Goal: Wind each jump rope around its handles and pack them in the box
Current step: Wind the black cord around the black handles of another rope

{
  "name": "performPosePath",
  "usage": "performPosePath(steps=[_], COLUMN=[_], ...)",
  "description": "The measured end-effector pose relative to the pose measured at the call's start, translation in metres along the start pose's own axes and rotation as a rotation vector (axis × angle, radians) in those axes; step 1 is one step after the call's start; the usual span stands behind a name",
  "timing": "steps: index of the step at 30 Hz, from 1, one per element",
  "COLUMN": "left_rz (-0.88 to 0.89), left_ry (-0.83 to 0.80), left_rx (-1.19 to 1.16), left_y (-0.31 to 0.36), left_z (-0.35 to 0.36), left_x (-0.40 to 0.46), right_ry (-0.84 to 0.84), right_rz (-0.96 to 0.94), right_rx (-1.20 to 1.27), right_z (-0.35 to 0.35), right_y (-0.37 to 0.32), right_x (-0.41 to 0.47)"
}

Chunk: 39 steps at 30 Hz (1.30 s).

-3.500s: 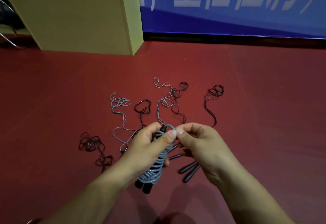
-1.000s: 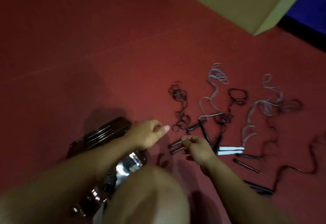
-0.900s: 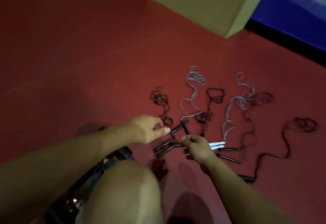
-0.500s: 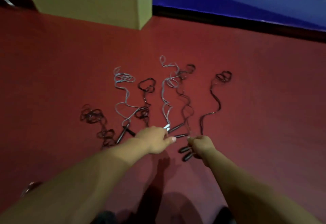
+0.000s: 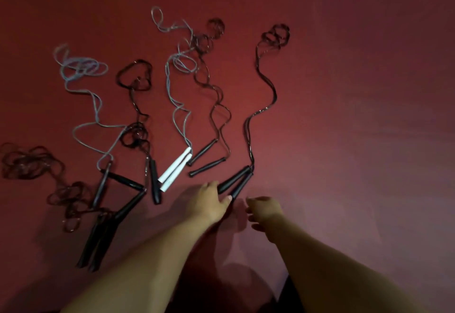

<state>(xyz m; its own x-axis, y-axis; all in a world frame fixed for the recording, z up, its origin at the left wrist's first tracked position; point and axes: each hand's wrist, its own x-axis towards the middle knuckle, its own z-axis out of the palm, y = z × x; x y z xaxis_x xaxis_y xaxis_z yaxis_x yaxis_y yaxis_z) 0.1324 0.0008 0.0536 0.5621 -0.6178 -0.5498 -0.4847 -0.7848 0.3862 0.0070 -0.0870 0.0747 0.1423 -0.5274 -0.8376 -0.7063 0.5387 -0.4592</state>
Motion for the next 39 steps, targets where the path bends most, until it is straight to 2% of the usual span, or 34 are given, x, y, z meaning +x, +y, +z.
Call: performPosePath(steps=[4,10,12,16,20,25,28,31,35,39], left_rz=[0.018,0.067,0.05,-0.036,0.02,0.127,0.202,0.275,0.358,0.418], left_ry=[-0.055,0.024,-0.034,-0.206,-0.267,-0.229,-0.176,-0.144,-0.083,-0.018], left_rx=[-0.046,0.234,0.231,0.073,0.044,0.026,-0.02,-0.068,-0.144,-0.241], left_y=[0.011,0.005,0.005,0.005,0.007,0.022,0.037,0.047,0.057,0.066], left_z=[0.036,0.064,0.064,0.052,0.009,-0.078,-0.124,-0.156,-0.19,-0.213], left_x=[0.037,0.046,0.045,0.032,0.004,-0.039,-0.074,-0.106,-0.155,-0.187], right_ry=[0.023,0.058,0.062,0.027,0.209,0.32,0.322,0.321,0.314,0.223], right_rz=[0.034,0.091,0.096,0.044,-0.172,-0.527,-0.65,-0.688,-0.868,-0.995], right_rx=[0.066,0.079,0.025,-0.014,-0.198,-0.148,-0.202,-0.18,-0.122,-0.152], right_z=[0.008,0.01,0.004,-0.009,-0.008,-0.014,-0.03,-0.055,-0.085,-0.094], right_y=[0.011,0.025,0.025,0.015,0.005,-0.029,-0.046,-0.063,-0.082,-0.107], right_x=[0.034,0.061,0.061,0.045,0.024,-0.034,-0.072,-0.11,-0.164,-0.208])
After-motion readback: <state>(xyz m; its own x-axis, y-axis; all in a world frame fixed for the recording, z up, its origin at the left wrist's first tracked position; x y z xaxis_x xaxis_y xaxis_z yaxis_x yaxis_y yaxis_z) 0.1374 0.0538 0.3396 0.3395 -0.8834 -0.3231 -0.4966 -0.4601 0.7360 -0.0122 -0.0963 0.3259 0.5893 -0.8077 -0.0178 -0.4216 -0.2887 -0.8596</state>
